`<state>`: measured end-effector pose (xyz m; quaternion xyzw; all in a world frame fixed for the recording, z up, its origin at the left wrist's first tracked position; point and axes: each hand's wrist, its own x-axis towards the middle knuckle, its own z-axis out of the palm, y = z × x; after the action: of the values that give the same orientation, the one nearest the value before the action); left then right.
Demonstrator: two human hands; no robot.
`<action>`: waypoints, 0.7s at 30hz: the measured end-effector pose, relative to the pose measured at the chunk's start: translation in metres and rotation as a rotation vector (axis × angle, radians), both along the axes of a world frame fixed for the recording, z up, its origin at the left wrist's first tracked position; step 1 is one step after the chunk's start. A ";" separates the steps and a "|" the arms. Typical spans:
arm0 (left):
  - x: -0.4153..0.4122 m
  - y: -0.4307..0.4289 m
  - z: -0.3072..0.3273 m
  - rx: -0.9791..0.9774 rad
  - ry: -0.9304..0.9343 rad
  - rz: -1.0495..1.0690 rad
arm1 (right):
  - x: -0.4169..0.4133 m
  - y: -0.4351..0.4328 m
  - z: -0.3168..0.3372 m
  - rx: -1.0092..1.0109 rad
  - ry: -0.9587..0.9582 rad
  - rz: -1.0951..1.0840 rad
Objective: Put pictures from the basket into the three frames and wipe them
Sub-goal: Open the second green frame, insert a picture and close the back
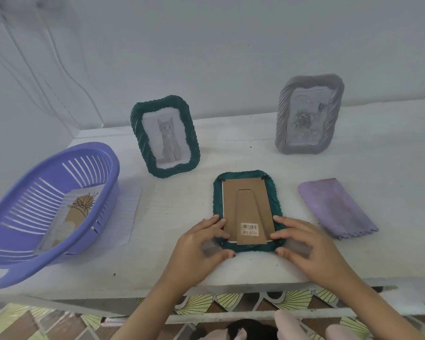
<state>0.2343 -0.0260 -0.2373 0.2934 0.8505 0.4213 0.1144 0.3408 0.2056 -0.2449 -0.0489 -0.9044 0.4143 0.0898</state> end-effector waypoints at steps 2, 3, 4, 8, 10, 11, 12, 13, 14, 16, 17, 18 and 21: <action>-0.001 0.000 -0.001 0.025 -0.010 0.002 | -0.001 0.000 0.000 -0.003 -0.002 0.002; -0.001 0.000 -0.001 0.035 -0.015 0.006 | -0.002 0.000 0.000 -0.003 -0.003 0.003; -0.001 0.001 -0.001 0.044 -0.019 0.009 | -0.002 0.001 0.001 -0.001 -0.005 0.006; -0.002 0.004 0.001 0.069 -0.020 -0.001 | -0.003 0.002 0.001 0.018 -0.025 0.023; -0.002 0.005 0.000 0.072 0.000 -0.009 | -0.004 0.001 0.001 0.033 -0.033 0.031; -0.002 0.005 -0.001 0.073 0.009 -0.015 | -0.004 0.000 0.001 0.036 -0.037 0.032; -0.002 0.005 -0.002 0.074 0.020 -0.021 | -0.003 0.000 0.001 0.038 -0.040 0.035; -0.002 0.004 -0.002 0.073 0.031 -0.028 | -0.003 -0.001 0.001 0.040 -0.042 0.038; -0.002 0.005 -0.002 0.072 0.041 -0.035 | -0.003 -0.001 0.000 0.040 -0.042 0.040; -0.002 0.005 -0.002 0.066 0.059 -0.042 | -0.002 -0.002 -0.001 0.037 -0.041 0.042; -0.002 0.005 -0.002 0.057 0.066 -0.047 | -0.002 -0.001 0.000 0.034 -0.046 0.042; -0.002 0.004 -0.001 0.044 0.075 -0.056 | -0.002 -0.001 0.001 0.033 -0.051 0.048; -0.004 0.002 0.003 0.047 0.059 -0.067 | -0.005 0.001 0.011 0.006 -0.066 0.053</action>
<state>0.2300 -0.0245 -0.2347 0.3364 0.8331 0.4283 0.0963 0.3356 0.2067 -0.2344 -0.0381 -0.9091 0.4119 0.0490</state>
